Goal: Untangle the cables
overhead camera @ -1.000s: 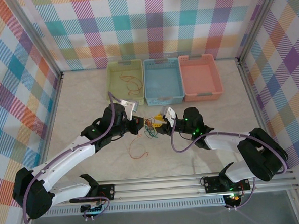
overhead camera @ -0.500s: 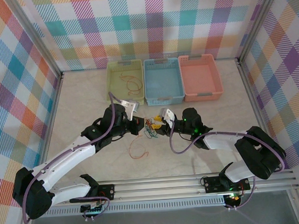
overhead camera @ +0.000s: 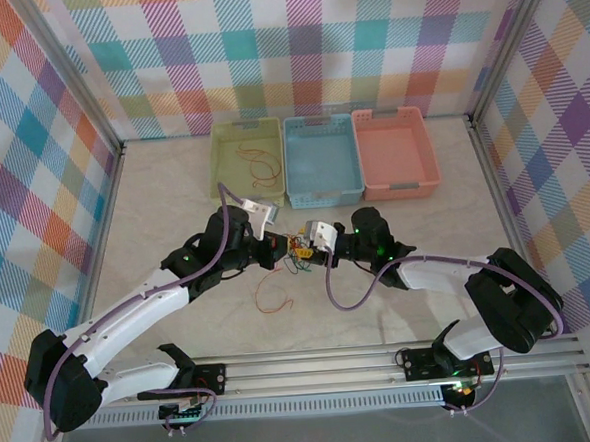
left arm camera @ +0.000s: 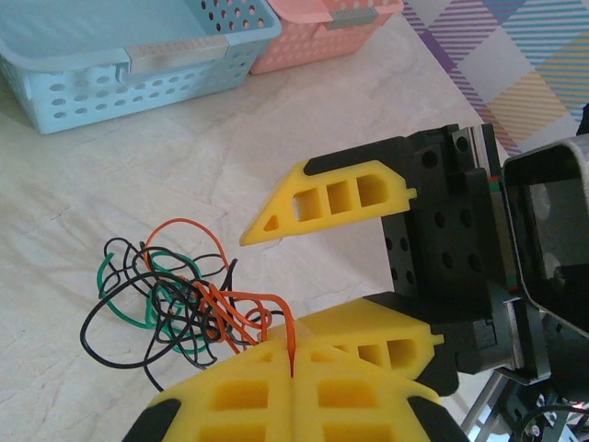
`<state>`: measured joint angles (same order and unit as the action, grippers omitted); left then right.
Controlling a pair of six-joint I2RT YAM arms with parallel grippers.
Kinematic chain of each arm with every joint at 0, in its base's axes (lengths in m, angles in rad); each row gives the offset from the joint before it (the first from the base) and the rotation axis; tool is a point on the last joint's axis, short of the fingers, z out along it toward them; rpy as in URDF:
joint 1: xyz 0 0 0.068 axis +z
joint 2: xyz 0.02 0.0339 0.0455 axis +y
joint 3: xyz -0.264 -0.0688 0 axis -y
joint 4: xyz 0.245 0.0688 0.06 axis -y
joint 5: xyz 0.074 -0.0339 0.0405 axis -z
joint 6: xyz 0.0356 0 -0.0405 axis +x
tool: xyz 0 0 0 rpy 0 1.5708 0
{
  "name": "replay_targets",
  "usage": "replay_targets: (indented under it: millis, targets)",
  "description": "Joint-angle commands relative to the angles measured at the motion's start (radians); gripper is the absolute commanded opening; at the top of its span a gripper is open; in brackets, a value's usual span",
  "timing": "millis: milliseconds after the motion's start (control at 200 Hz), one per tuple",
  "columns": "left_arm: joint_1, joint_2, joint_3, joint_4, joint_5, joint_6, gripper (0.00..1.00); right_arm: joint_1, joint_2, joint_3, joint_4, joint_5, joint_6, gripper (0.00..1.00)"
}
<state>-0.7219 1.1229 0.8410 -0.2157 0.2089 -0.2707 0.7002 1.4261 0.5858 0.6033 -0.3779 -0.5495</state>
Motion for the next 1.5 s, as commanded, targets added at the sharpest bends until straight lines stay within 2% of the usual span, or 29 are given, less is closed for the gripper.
replay_targets:
  millis: [0,125,345,475,555,690,785,950,1145,1350,1495]
  targets:
    - [-0.012,-0.008,0.014,-0.01,0.014,0.018,0.0,0.005,0.013,0.04,-0.036,-0.019,-0.079,0.43]
    - [-0.014,-0.001,0.017,-0.01,0.015,0.016,0.0,0.006,0.03,0.046,-0.035,-0.049,-0.083,0.4]
    - [-0.014,-0.002,0.019,-0.017,0.003,0.014,0.0,0.014,0.033,0.039,-0.034,-0.071,-0.089,0.28]
    - [-0.014,-0.002,0.019,-0.017,-0.004,0.011,0.0,0.023,0.021,0.034,-0.048,-0.072,-0.101,0.15]
    - [-0.013,-0.004,0.018,-0.019,-0.01,0.01,0.0,0.025,0.012,0.024,-0.048,-0.071,-0.099,0.1]
    - [-0.013,-0.024,0.011,-0.024,-0.06,-0.004,0.0,0.025,-0.005,-0.008,-0.024,-0.049,-0.082,0.03]
    - [-0.014,-0.05,0.002,-0.037,-0.133,-0.023,0.0,0.025,-0.011,-0.051,0.068,0.004,-0.046,0.0]
    - [-0.012,-0.069,0.003,-0.104,-0.296,-0.063,0.0,0.024,-0.048,-0.104,0.124,0.069,-0.009,0.0]
    - [-0.01,-0.083,0.007,-0.153,-0.427,-0.097,0.0,0.02,-0.091,-0.156,0.209,0.158,0.039,0.0]
    - [0.003,-0.082,0.009,-0.178,-0.462,-0.112,0.0,-0.003,-0.116,-0.197,0.306,0.228,0.137,0.01]
    - [0.006,-0.082,0.009,-0.179,-0.458,-0.113,0.0,-0.033,-0.134,-0.199,0.313,0.323,0.24,0.01]
